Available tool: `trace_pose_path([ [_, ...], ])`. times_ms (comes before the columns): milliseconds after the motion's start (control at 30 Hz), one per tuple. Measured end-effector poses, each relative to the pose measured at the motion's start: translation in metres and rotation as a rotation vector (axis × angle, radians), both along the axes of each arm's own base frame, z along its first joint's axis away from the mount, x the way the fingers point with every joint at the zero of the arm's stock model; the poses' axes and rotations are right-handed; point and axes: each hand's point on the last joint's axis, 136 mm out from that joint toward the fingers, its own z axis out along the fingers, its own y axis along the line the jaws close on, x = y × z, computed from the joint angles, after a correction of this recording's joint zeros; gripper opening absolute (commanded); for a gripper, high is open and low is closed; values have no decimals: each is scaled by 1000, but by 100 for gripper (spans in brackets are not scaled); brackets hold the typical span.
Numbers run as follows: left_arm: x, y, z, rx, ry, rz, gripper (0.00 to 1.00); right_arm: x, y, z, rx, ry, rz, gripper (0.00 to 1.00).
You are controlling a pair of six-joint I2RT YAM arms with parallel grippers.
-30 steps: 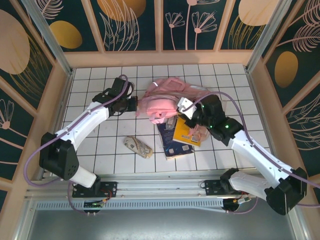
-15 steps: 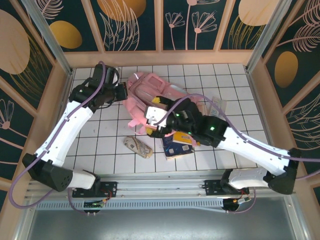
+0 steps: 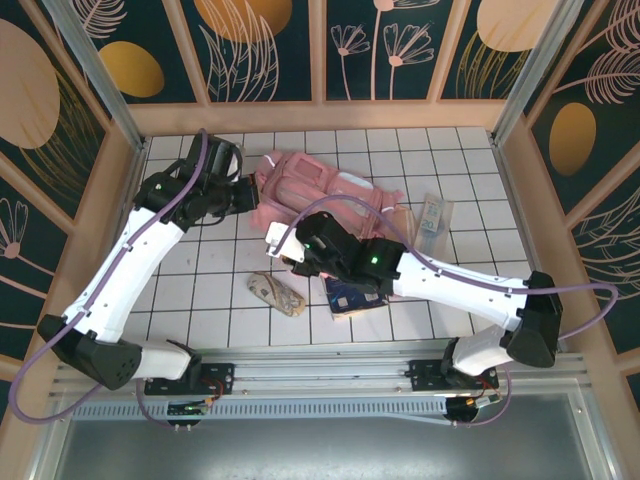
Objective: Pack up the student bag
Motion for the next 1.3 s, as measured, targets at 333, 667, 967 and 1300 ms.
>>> trace_pose_path([
  [333, -5, 10, -20, 111, -6, -44, 0, 1, -47, 39, 58, -75, 60, 0],
  [667, -1, 5, -53, 81, -17, -117, 0, 7, -68, 29, 26, -41, 129, 0],
  [967, -5, 24, -83, 98, 58, -95, 3, 5, -62, -1, 4, 0, 156, 0],
  [1300, 17, 127, -111, 346, 115, 220, 6, -12, -83, -3, 19, 12, 134, 0],
])
